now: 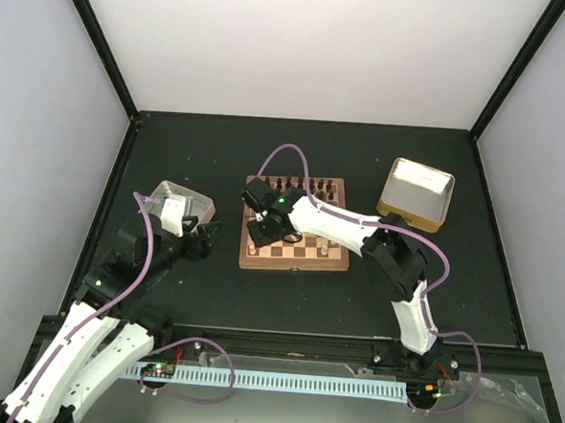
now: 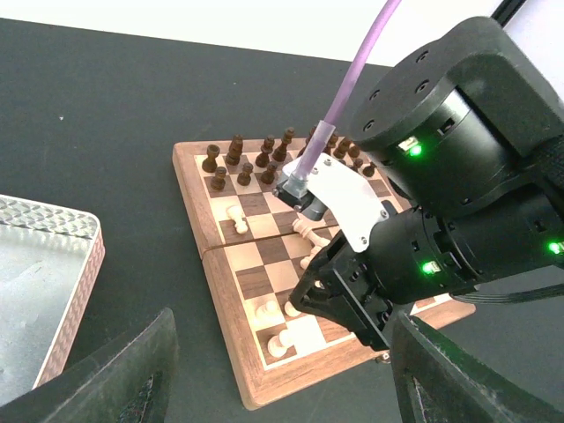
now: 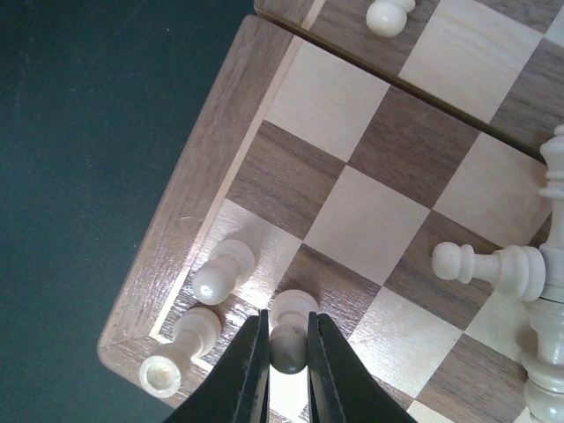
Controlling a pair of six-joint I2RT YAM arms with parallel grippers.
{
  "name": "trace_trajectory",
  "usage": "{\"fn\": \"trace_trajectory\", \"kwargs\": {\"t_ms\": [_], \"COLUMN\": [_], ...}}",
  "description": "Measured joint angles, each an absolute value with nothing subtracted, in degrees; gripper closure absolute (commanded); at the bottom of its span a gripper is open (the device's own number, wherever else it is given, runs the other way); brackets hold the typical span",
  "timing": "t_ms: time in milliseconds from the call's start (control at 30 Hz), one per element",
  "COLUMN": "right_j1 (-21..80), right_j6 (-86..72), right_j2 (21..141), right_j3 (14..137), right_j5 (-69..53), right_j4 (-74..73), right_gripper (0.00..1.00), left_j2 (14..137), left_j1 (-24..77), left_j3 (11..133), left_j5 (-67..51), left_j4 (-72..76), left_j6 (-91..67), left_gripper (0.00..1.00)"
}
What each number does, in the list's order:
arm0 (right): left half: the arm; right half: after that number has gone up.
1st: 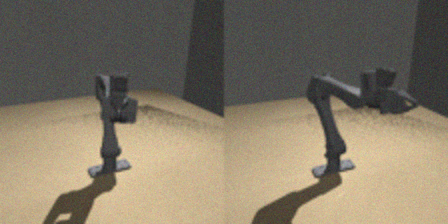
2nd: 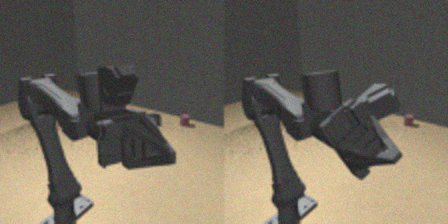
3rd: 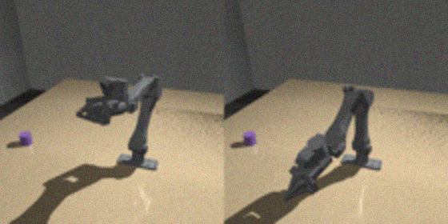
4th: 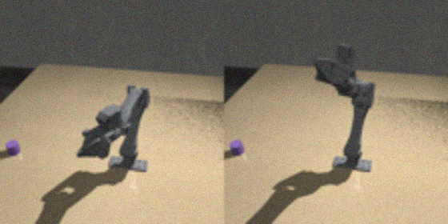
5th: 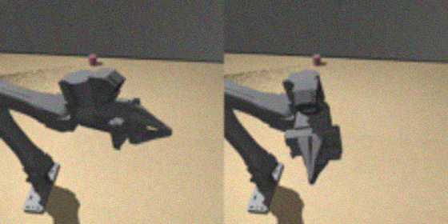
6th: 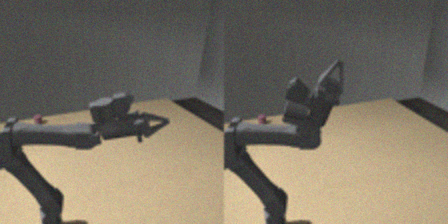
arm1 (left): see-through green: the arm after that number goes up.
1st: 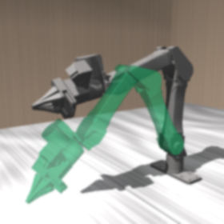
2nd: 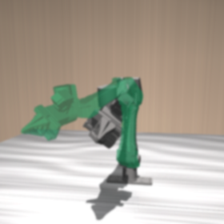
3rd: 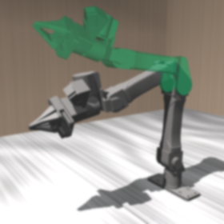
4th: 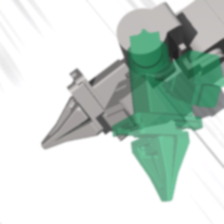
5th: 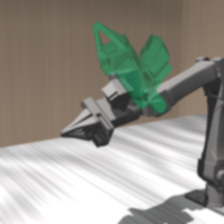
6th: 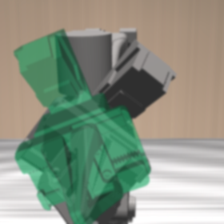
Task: Set up the chess pieces on the board
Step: Place the chess piece on the chessboard.
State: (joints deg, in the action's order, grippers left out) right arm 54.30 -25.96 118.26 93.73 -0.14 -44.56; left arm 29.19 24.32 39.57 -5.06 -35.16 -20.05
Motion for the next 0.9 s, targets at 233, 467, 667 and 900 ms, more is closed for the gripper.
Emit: {"fn": "trace_trajectory", "kwargs": {"t_ms": [233,467,667,900], "right_j1": [54.3,54.3,54.3,53.7], "right_j6": [-26.0,-25.8,-25.6,-26.3], "right_j2": [119.2,119.2,119.2,114.0], "right_j3": [94.1,94.1,94.3,91.7], "right_j5": [1.6,2.4,2.3,4.8], "right_j4": [-45.9,-46.5,-46.2,-43.9], "right_gripper": [0.86,0.76,0.7,0.69], "left_j2": [29.2,29.2,29.2,29.2], "left_j1": [24.3,24.3,24.3,24.3], "left_j3": [39.6,39.6,39.6,39.6], "left_j5": [-5.0,-5.0,-4.8,-4.7], "left_j4": [-35.2,-35.2,-35.2,-35.2], "left_j6": [-20.1,-20.1,-20.1,-20.1], "left_gripper": [0.32,0.32,0.32,0.32]}}
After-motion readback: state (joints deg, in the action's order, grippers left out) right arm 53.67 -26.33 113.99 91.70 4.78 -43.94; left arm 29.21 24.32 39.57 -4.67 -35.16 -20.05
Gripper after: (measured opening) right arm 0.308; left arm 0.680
